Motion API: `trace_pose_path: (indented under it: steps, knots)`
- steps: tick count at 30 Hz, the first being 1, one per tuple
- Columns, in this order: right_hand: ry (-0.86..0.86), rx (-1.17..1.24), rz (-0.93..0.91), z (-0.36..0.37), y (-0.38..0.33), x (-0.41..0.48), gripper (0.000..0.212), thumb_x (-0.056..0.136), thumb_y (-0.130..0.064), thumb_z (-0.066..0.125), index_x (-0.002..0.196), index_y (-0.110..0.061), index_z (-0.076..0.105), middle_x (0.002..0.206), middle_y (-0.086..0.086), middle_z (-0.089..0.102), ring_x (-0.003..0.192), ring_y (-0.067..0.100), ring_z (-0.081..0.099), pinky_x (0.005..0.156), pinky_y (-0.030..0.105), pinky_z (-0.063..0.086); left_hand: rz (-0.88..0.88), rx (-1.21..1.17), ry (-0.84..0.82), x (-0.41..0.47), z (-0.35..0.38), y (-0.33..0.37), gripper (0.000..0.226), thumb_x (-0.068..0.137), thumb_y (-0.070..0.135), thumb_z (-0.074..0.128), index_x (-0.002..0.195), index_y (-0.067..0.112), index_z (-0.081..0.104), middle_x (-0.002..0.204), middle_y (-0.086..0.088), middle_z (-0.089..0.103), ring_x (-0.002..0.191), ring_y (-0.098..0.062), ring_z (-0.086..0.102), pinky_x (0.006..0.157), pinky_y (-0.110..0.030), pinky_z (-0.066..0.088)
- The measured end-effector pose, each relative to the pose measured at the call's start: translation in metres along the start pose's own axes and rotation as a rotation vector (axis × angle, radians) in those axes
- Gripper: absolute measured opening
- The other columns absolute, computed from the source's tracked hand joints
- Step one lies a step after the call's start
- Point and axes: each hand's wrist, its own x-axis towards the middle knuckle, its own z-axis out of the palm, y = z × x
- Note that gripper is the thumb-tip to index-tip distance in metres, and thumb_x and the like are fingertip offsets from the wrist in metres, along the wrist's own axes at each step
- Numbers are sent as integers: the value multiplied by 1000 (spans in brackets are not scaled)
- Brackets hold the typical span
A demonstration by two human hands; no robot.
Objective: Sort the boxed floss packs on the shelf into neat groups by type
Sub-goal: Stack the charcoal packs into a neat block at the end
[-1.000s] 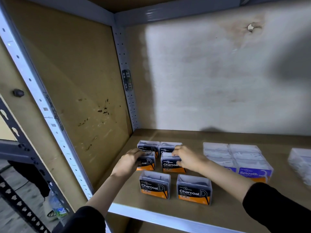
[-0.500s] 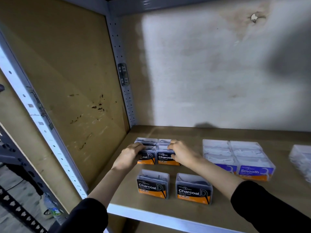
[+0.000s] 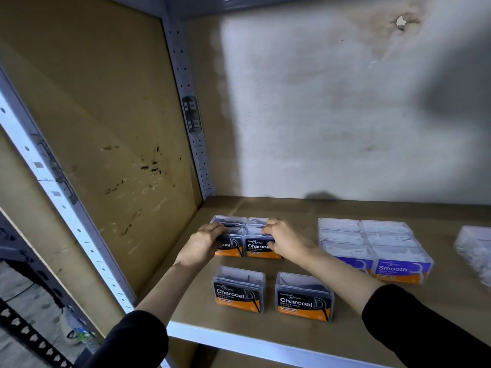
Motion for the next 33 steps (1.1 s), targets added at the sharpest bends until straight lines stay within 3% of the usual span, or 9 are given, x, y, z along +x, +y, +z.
trace_pose_path:
  steps: [12,18,20,22,25,29,33]
  knots:
    - [-2,-6,-11,-6,-3,-3,34,90,-6,52,124,-7,57,127,8,52,112,27,53,88,36,49,44,21,-4,2,-1,-5,39,87,2,57,126,7,57,130,-8,56,123,-26,50,100,-29,39]
    - [-15,130,25,-18,-3,-7,34,88,-9,59,121,-6,59,121,9,54,110,26,55,90,35,47,96,41,-40,-1,-7,-8,36,89,9,57,126,9,57,133,-6,54,125,-22,50,101,-27,40]
    - [-16,182,9,-28,-5,-15,32,88,-9,59,119,-3,61,120,10,57,110,25,56,91,27,44,137,23,-4,-5,-9,-7,31,90,11,55,121,8,61,128,-7,58,120,-23,54,97,-28,43]
    - [-44,205,-42,-39,-5,-28,29,88,-9,59,116,-2,63,119,10,60,99,17,56,75,9,38,200,16,48,-11,-10,-4,28,90,18,53,111,7,67,117,-9,64,111,-23,60,91,-28,48]
    - [-113,218,-89,-46,-3,-49,27,87,-12,60,113,-5,66,114,9,64,85,6,49,58,3,35,351,28,100,-22,-8,0,32,85,30,45,96,12,70,98,-6,71,94,-9,59,77,-21,49]
    - [-159,186,-116,-49,-3,-73,24,86,-13,60,109,-8,68,99,2,64,71,-1,48,60,0,32,505,49,117,-40,-6,13,24,81,22,47,90,15,68,87,-1,70,87,-7,50,74,-18,43]
    - [-129,128,-140,-48,-3,-94,22,87,-16,57,104,-9,70,93,-2,60,79,5,49,60,4,31,581,30,192,-52,-6,20,19,94,24,38,96,20,56,95,7,56,87,-7,50,74,-18,43]
